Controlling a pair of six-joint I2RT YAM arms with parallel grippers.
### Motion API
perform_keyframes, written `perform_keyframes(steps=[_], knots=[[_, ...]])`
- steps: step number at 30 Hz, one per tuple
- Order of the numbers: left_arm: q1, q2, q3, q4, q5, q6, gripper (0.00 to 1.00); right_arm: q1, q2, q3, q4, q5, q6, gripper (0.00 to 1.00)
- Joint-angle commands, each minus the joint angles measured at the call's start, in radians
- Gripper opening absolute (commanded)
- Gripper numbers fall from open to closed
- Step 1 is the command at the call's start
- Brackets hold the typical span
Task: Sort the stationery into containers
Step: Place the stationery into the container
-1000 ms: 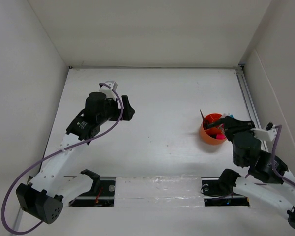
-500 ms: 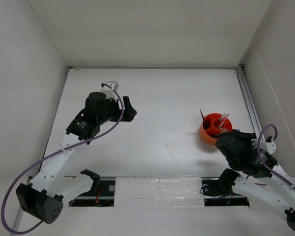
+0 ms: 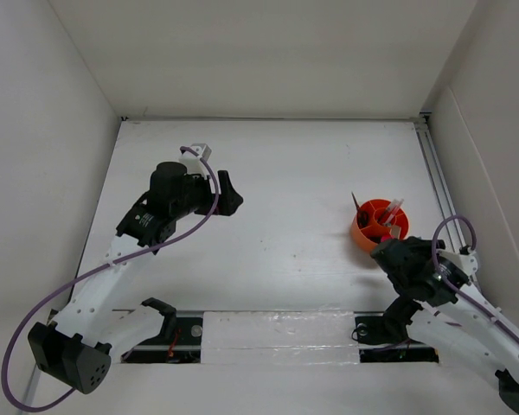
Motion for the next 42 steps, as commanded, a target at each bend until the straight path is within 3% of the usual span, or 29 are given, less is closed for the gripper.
perform_keyframes(steps=[1, 24, 29, 37, 42], knots=[[-0.001, -0.012, -0.002, 0.036, 0.027, -0.001, 1.0, -0.005, 0.0, -0.014, 0.036, 0.007, 0.192, 0.0], [-0.001, -0.021, -0.011, 0.045, 0.065, -0.001, 1.0, -0.005, 0.054, -0.069, 0.036, 0.054, 0.481, 0.0], [-0.001, -0.021, -0.011, 0.045, 0.065, 0.009, 1.0, -0.005, 0.005, -0.079, 0.088, 0.054, 0.471, 0.0], [-0.001, -0.021, -0.02, 0.045, 0.065, 0.009, 1.0, 0.004, -0.147, -0.114, 0.344, 0.073, 0.227, 0.0], [-0.001, -0.033, -0.032, 0.045, 0.065, 0.009, 1.0, -0.022, -0.115, -0.105, 0.324, 0.1, 0.261, 0.0]])
